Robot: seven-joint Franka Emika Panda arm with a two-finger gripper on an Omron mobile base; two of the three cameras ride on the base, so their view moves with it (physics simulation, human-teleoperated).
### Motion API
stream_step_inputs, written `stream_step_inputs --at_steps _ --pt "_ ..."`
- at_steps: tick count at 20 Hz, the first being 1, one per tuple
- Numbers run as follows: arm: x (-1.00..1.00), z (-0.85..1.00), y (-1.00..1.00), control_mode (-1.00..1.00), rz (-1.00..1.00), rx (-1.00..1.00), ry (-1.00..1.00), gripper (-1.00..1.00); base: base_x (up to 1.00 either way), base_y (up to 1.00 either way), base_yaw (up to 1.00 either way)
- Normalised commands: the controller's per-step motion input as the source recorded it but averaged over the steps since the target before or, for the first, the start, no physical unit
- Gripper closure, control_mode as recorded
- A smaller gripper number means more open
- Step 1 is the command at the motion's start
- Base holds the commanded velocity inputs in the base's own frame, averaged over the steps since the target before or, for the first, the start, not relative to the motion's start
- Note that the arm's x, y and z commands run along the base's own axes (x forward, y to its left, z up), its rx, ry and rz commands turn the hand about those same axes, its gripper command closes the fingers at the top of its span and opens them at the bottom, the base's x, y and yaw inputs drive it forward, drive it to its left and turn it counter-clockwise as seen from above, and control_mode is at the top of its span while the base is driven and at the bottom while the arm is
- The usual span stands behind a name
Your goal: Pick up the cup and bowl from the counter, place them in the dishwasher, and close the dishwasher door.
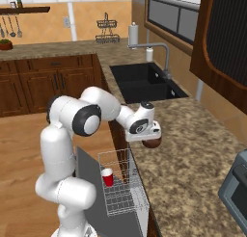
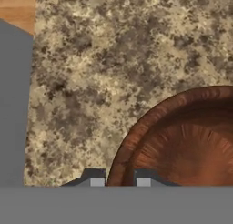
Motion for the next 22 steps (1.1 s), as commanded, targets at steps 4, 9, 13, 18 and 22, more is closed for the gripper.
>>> stream_step_inputs --at_steps 4,9,13,18,22 --pt "-0.41 0.00 0.11 -1.00 -0.02 0.00 -0.07 1.00 0.00 0.00 0.00" --pt "-0.90 0.00 0.67 -1.00 -0.04 0.00 -0.12 1.00 0.00 0.00 0.00" --pt "-0.99 0.36 1.00 -1.00 -0.01 -0.09 -0.06 1.00 0.00 0.00 0.00" --pt "-0.36 -0.03 1.00 -1.00 0.00 -0.21 0.03 1.00 0.00 0.00 0.00" --pt "0.21 -0.19 0.99 -1.00 0.00 -0.10 0.17 1.00 0.00 0.00 0.00"
